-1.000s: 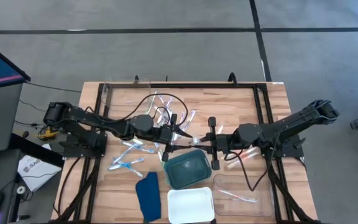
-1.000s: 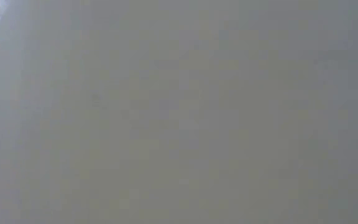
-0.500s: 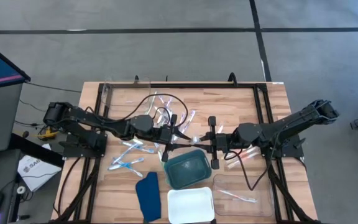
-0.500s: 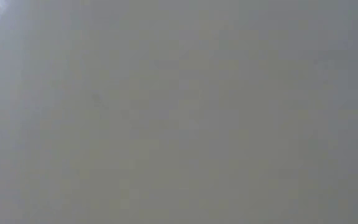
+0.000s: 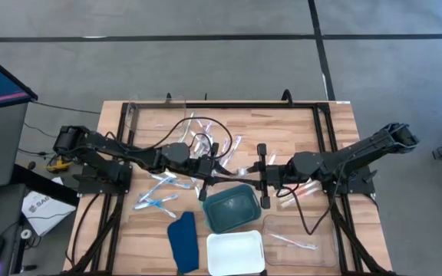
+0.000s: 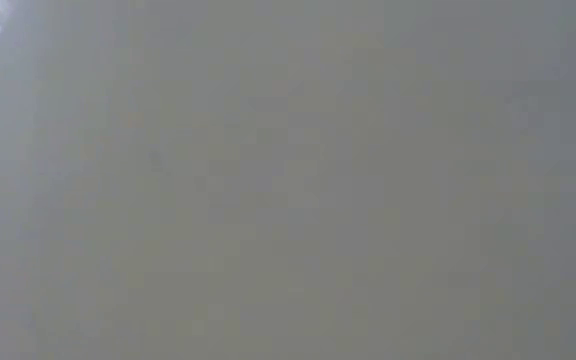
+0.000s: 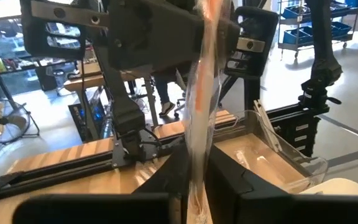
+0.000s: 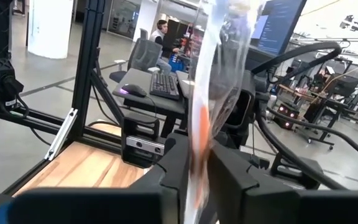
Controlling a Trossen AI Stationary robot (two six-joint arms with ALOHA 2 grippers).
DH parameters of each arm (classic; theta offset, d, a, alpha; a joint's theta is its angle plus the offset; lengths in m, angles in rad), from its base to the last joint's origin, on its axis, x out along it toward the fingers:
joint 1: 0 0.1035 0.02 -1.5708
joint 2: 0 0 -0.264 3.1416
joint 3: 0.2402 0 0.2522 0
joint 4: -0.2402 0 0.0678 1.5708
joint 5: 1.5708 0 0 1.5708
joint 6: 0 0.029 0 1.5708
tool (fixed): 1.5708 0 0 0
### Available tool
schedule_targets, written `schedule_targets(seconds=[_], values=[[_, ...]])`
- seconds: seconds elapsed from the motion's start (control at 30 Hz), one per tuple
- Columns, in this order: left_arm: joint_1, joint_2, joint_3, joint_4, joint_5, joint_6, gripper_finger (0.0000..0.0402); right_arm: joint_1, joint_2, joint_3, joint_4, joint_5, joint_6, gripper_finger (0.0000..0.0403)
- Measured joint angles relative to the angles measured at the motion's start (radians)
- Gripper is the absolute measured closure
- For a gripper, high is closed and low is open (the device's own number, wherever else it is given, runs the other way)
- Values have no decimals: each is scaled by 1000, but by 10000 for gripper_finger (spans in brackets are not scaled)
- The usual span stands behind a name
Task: Pick & Place Toothbrushes
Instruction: Put the orange toothbrush into the bottom transparent bin
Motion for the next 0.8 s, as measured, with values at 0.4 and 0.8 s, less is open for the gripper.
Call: schedule_targets(seconds=[0.4, 0.8], values=[[-3, 0, 0, -48, 4, -51, 388, -12, 0, 0, -48, -3, 144, 345], [-5, -28, 0, -161, -24, -100, 389, -52, 0, 2, -72, -6, 196, 337]])
